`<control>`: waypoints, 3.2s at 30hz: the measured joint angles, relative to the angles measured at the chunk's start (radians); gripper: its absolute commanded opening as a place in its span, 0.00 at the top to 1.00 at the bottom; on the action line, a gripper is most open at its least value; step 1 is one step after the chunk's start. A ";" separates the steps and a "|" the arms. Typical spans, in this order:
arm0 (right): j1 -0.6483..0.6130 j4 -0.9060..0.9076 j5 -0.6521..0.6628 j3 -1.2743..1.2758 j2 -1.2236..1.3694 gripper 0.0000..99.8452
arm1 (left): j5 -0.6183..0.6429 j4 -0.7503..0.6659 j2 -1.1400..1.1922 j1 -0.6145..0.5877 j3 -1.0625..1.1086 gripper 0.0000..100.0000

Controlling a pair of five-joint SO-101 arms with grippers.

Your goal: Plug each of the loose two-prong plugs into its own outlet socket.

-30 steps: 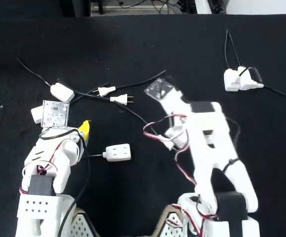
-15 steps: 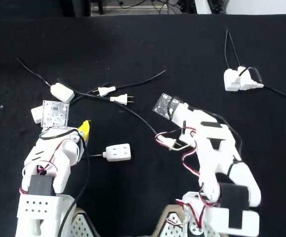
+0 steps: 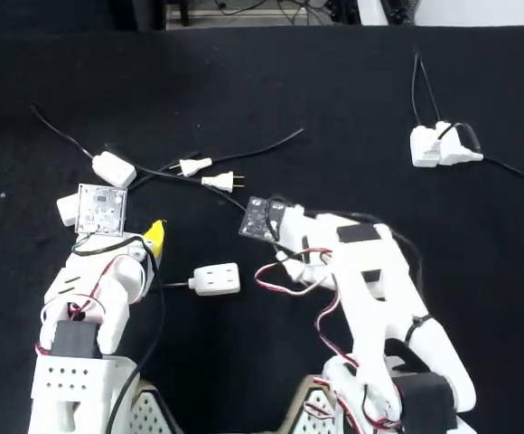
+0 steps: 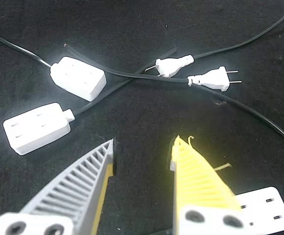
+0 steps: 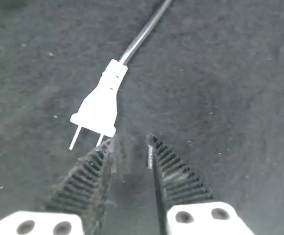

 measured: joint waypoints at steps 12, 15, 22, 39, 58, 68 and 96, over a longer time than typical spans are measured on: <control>-0.006 0.385 -0.046 -0.224 0.000 0.91 | 0.000 0.000 0.000 0.000 0.000 0.80; -0.049 0.384 -0.207 -0.258 0.000 0.90 | 0.000 0.000 0.000 0.000 0.000 0.80; -0.244 0.239 -0.430 -0.245 0.095 0.77 | 0.000 0.000 0.000 0.000 0.000 0.80; -0.222 0.052 -0.454 -0.252 0.361 0.99 | 0.000 0.000 0.000 -0.003 0.000 0.80; 0.084 0.327 -0.778 -0.250 0.064 0.98 | 0.000 0.000 0.000 -0.003 0.000 0.80; 0.071 0.304 -0.778 -0.250 0.264 0.83 | 0.000 0.000 0.000 -0.003 0.000 0.80; 0.259 0.262 0.091 -0.068 0.153 0.87 | 0.000 0.000 0.000 -0.003 0.000 0.80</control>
